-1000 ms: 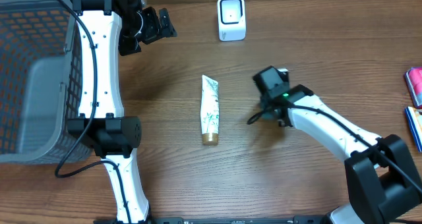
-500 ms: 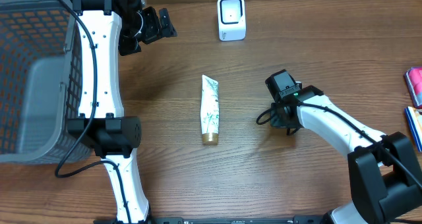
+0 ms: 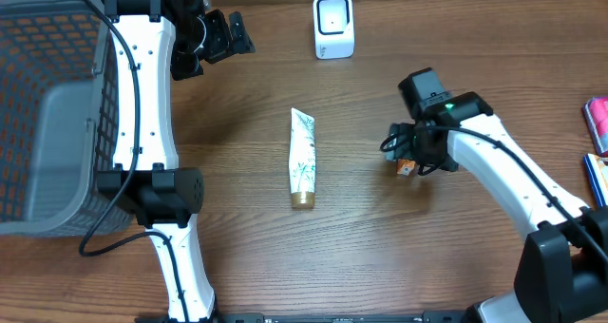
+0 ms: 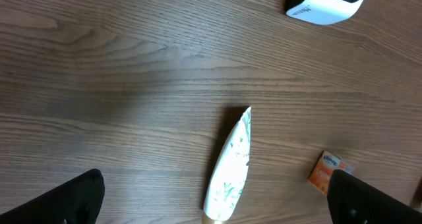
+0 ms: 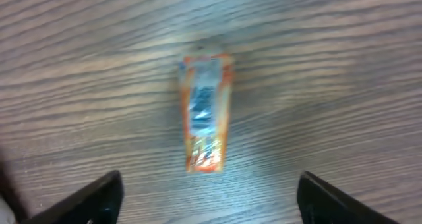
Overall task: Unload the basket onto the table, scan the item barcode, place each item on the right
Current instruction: 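Lift the Kleenex packet with the right gripper toward the scanner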
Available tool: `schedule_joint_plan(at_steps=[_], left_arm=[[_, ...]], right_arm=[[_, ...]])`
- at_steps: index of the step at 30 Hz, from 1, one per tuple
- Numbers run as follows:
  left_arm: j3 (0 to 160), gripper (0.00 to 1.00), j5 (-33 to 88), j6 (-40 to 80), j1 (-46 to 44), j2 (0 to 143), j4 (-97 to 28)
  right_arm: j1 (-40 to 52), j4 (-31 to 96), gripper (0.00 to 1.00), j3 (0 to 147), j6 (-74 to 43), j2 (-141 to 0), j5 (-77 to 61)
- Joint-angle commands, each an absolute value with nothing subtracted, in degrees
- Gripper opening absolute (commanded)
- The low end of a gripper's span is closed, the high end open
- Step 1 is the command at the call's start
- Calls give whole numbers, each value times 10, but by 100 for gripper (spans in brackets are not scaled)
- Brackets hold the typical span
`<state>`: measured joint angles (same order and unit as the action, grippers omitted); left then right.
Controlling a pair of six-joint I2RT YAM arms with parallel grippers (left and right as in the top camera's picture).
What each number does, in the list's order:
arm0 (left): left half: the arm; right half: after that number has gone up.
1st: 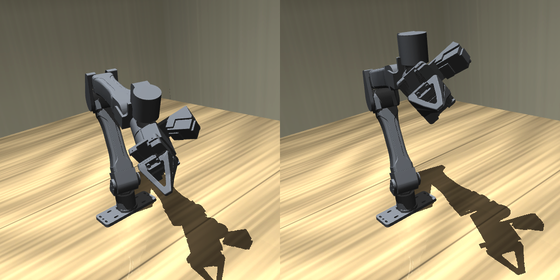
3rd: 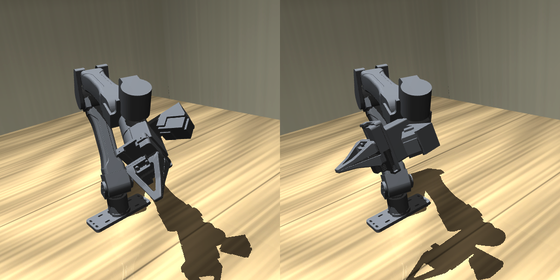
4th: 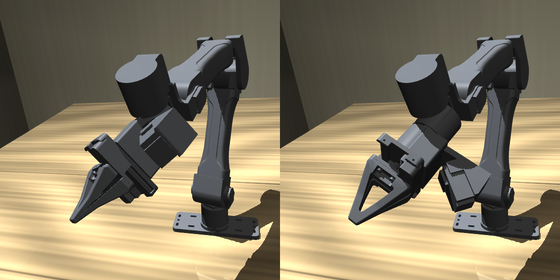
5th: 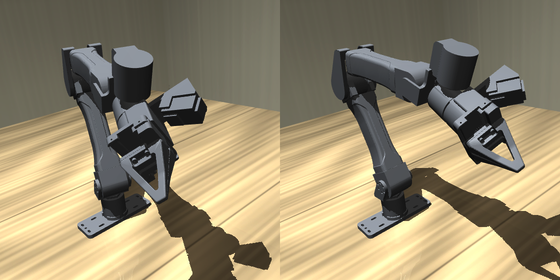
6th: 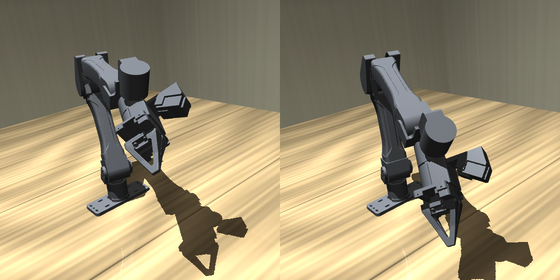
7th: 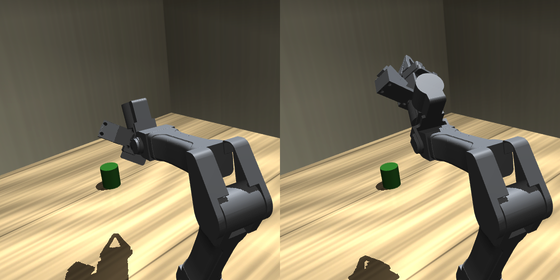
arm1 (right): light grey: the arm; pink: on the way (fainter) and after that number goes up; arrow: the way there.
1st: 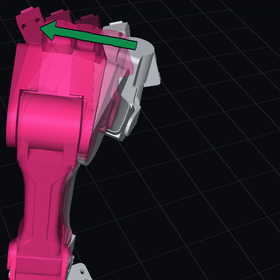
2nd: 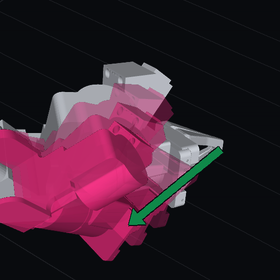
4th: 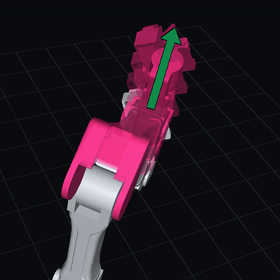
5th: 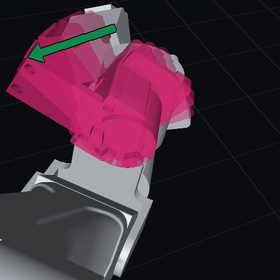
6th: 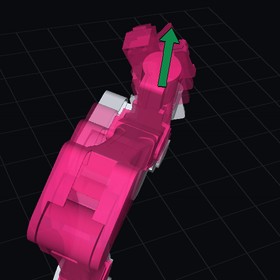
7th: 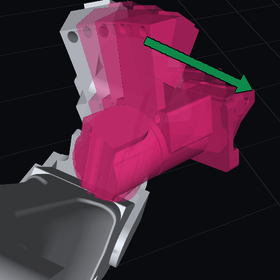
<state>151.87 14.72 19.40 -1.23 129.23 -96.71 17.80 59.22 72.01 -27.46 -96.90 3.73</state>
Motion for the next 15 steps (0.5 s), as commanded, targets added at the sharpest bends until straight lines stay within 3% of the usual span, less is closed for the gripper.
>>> schedule_joint_plan(at_steps=[1,3,6,9,15], left_arm=[[1523,99,145,197,-11,1286,-968],[1523,100,145,197,-11,1286,-968],[1523,100,145,197,-11,1286,-968],[1523,100,145,197,-11,1286,-968],[1523,100,145,197,-11,1286,-968]], right_arm=[[106,588,63,727,-304,-957,-24],[71,589,53,726,-294,-959,-54],[31,588,19,717,-281,-967,-94],[33,561,14,686,-281,-978,-124],[73,432,13,610,-318,-985,-185]])
